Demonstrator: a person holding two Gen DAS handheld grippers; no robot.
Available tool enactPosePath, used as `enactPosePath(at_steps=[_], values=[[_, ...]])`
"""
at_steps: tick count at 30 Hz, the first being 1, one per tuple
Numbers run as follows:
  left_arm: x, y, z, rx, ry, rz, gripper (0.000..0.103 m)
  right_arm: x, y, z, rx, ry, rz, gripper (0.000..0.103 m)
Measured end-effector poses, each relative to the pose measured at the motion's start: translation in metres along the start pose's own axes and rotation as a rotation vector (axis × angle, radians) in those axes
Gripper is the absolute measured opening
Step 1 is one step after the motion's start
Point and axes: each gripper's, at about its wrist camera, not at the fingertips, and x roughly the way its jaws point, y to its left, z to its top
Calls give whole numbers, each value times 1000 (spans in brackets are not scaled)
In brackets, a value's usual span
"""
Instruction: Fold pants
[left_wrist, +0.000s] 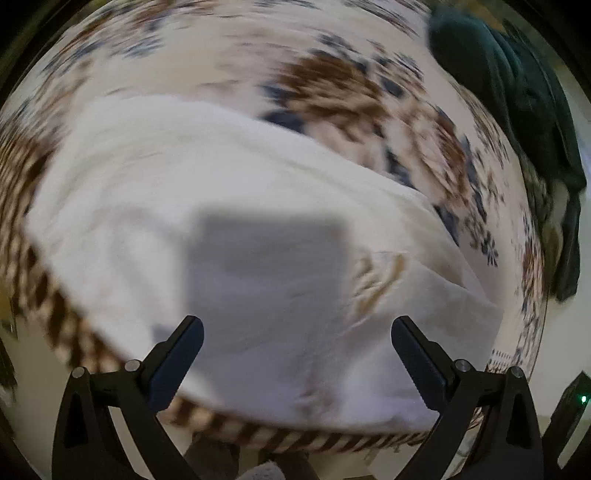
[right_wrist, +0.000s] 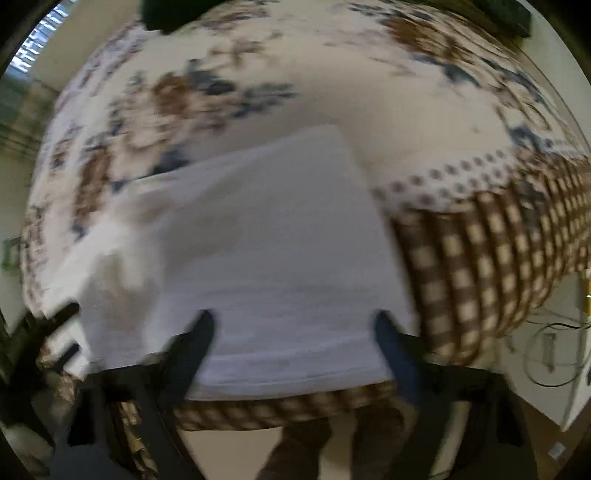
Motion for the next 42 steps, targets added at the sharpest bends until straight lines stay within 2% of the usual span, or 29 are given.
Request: enactPosePath(at_steps=[1,3,5,7,11,14,16,17,19,22,26,30,32,35,38,42], values=[[8,-11,3,26,0,3,103,5,-8,2,-5,20,-18,44],[24,-27,8,64,14,23,103,22,-22,5,2,74,-48,40],[47,-36,15,72,45,57,103,35,-30,6,-3,93,-56,33],[65,-30,23,40,77,101,103,43,-33,7,-19,102,-68,32],[66,-23,29,-8,84,86,103,46,-33,14,-26,109,-75,32],[47,-21,24,-18,75,53,103,41,-21,23,-58,111,-95,43],[25,-17,17,-26,45,30,103,32,-17,27,-87,99,-111,73],[12,-14,13,-24,24,30,103,27,-14,28,-104,94,-116,78],[-12,-6,0,-26,-18,34,103,15,-8,28,-142,75,-136,79],[-39,15,-21,-48,-55,57,103,0,8,28,-203,66,-171,96],[-58,51,-46,-135,-70,78,103,-10,38,23,-272,45,-202,96],[-64,92,-59,-285,-77,65,103,-14,74,16,-277,51,-192,96],[-63,121,-63,-398,-87,33,103,-9,89,9,-276,67,-188,96],[-58,168,-68,-603,-121,-53,103,3,103,7,-284,97,-194,96],[-53,197,-66,-705,-176,-87,103,14,117,7,-316,114,-210,96],[-38,221,-49,-777,-216,-145,102,22,131,8,-331,121,-220,96]])
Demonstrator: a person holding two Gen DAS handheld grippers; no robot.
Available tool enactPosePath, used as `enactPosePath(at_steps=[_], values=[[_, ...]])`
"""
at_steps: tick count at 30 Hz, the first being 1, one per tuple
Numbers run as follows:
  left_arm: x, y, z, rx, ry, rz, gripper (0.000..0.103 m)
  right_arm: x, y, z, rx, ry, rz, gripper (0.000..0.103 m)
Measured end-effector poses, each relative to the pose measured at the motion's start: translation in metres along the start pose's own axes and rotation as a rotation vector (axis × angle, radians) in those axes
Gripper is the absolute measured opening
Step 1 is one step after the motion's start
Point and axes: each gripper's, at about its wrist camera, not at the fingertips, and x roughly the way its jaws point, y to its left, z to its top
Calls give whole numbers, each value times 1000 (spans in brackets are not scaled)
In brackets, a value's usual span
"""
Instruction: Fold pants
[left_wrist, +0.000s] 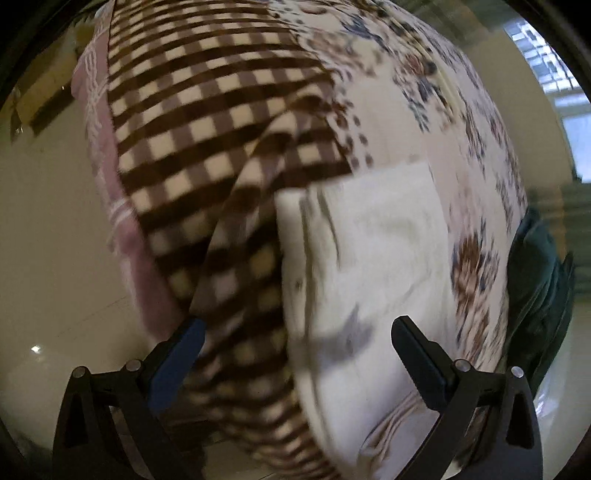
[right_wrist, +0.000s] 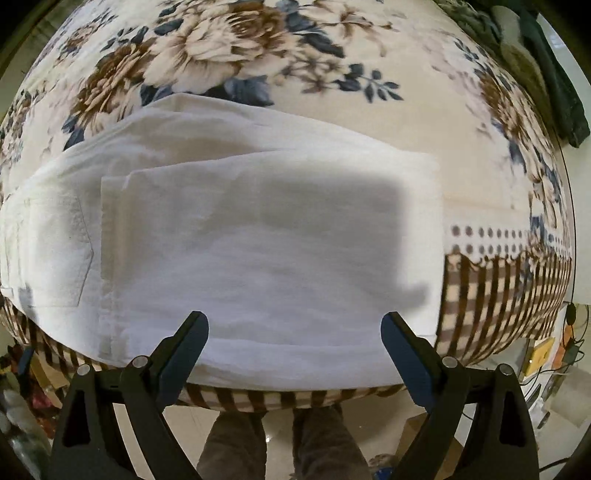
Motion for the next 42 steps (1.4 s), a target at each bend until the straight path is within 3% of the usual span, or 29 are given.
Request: enactPosePath(at_steps=[3,9,11,12,13,15,19,22,25,28,30,32,36,42], values=[[4,-1,13,-1,-24,-39,95,4,10,3,6,19,1,96],[21,2,31,33,-48,-81,95,6,25,3,5,39,12,96],[26,9,36,7,-52,-99,78,6,27,3,7,42,19,96],[26,11,38,4,-56,-109,53,6,30,3,10,45,18,96],[26,10,39,7,-57,-128,37,7,30,2,11,45,17,96],[16,5,38,26,-95,-126,27,10,30,2,10,50,15,96],[-9,-15,24,109,-160,-157,25,19,25,1,18,62,16,96],[-10,-24,23,144,-158,-174,26,21,22,0,30,70,29,96],[18,-12,38,79,-100,-164,37,21,20,1,27,64,37,96],[46,1,50,4,-44,-174,37,17,16,2,24,55,37,96],[41,-2,50,9,-86,-186,30,16,10,2,31,48,35,96],[27,-13,45,62,-135,-196,22,13,2,3,43,41,37,96],[-24,-53,16,198,-218,-289,20,8,-28,0,83,19,47,96],[-90,-136,-56,452,-212,-416,20,3,-87,-10,177,-8,90,96]])
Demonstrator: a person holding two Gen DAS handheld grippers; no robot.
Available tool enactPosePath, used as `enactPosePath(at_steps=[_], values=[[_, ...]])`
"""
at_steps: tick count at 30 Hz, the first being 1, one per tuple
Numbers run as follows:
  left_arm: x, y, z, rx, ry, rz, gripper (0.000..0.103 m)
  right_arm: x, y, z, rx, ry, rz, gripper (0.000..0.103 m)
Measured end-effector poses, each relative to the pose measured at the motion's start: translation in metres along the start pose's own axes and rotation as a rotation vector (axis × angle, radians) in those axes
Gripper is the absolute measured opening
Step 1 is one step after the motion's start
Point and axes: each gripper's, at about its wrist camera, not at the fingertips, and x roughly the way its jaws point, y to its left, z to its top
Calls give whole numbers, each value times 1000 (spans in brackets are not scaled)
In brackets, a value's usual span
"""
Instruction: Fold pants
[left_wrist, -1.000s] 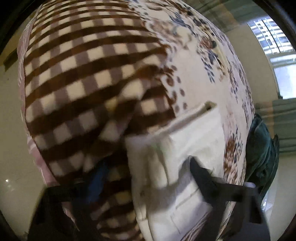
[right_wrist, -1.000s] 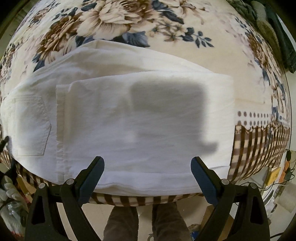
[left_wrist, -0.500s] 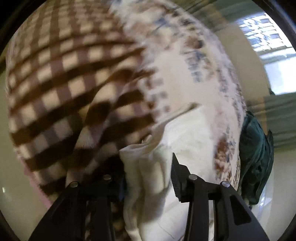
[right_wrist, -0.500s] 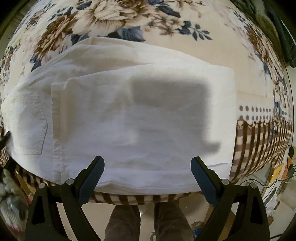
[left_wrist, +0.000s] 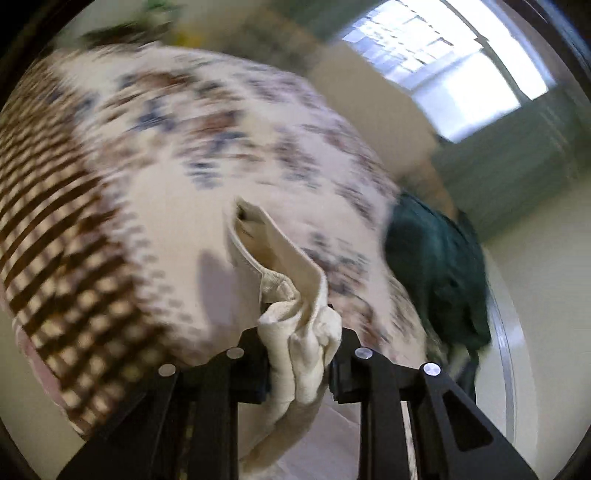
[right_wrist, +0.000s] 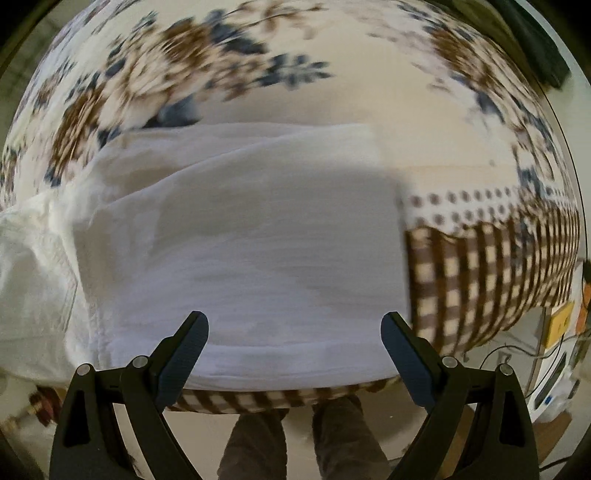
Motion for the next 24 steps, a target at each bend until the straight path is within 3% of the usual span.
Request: enactPosePath(at_steps=[6,7,8,10,18,20,24], values=[[8,-111,-56,187,106,-96,20,-13,-86,-2,115,-45,37,96],[13,-125,-67,206,130,-105,20,-16,-100,-3,129,-52,35,90],[19,-137,-80,220,159,-115,20,-20,-114,-4,149,-66,41,63],[34,-161,-107,255,217,-125,20,-22,-146,-4,195,-85,22,34],[98,-220,-227,399,434,-105,20,-14,-257,3,350,-87,35,39],[114,-228,-255,444,487,-95,20,-10,-275,3,372,-85,53,58],[147,-234,-304,553,608,-24,21,-5,-295,3,386,-77,149,80]])
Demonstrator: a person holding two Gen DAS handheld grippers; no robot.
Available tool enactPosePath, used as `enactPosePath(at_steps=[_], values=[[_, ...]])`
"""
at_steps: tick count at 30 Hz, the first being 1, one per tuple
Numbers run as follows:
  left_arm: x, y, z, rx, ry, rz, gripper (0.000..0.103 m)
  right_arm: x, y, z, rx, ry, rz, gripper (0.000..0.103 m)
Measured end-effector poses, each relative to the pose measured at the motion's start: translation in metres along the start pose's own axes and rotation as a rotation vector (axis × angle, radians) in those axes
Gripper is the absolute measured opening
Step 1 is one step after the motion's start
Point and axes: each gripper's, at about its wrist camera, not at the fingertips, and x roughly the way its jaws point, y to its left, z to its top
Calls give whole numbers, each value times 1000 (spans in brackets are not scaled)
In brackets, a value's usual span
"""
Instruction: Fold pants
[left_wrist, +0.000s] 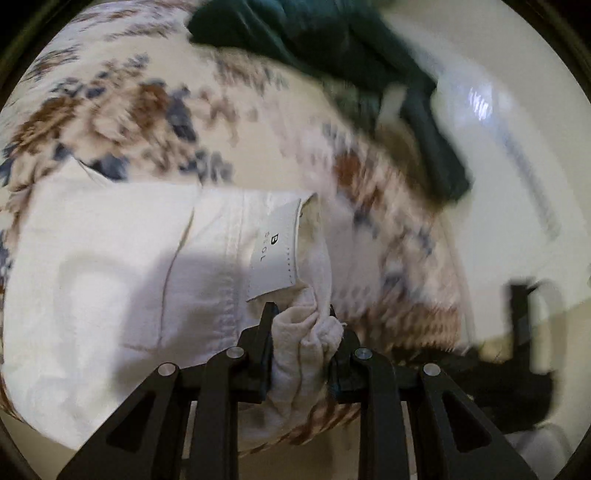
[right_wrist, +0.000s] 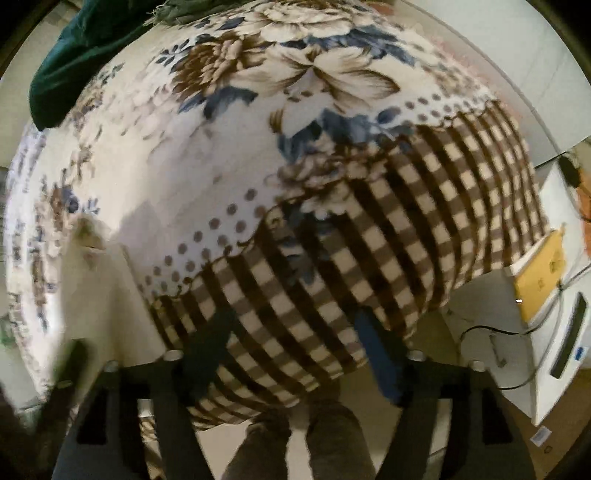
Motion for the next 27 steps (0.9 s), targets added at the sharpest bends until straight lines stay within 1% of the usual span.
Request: enactPosePath(at_steps=[1,2,3,4,5,6,7,8,10,11,12,13,14,15,17,18,19,20,21,22,23,25,27], values=[[8,-1,-1,-6,32,16,21,1,-2,1,5,4,31,85],[10,-4,-2,-10,46,28,23,2,-4,2,11,8,64,89],[8,-6,1,-18,61,34,26,2,-7,4,17,14,124,90],[5,-6,5,-29,65,18,32,2,-6,6,22,16,161,91],[-1,-7,8,-44,65,-29,33,2,-5,7,25,18,198,91],[-5,-9,10,-42,61,-48,45,3,-3,9,28,23,243,92],[-10,-14,12,-11,57,-57,67,4,-1,12,30,28,292,94],[-15,-16,15,11,55,-56,73,5,2,14,34,34,322,96],[-26,-9,22,19,42,-33,74,9,20,17,16,63,399,96],[-30,-3,28,16,27,-17,75,12,27,18,1,75,414,96],[-42,10,35,10,5,18,75,19,43,18,-32,106,436,96],[-44,21,43,2,-11,45,75,25,52,19,-51,120,449,96],[-54,37,50,-17,-40,87,75,32,63,19,-69,126,460,96],[-66,59,57,-38,-70,155,75,44,78,22,-85,135,465,96],[-80,95,65,-78,-103,232,75,62,94,24,-87,152,481,96],[-87,118,71,-106,-110,273,75,71,103,26,-87,160,496,96],[-89,133,73,-125,-107,299,75,81,112,28,-96,161,504,96],[-92,152,75,-155,-106,328,75,88,118,29,-100,162,491,85],[-95,167,77,-184,-110,348,75,91,125,28,-100,144,498,68],[-97,182,78,-215,-112,368,75,92,129,26,-100,135,498,32],[-98,195,79,-243,-108,377,75,91,133,24,-107,130,472,16],[-98,208,82,-276,-109,377,75,73,142,17,-161,61,423,13],[-97,213,85,-276,-112,367,75,49,142,9,-187,11,395,12]])
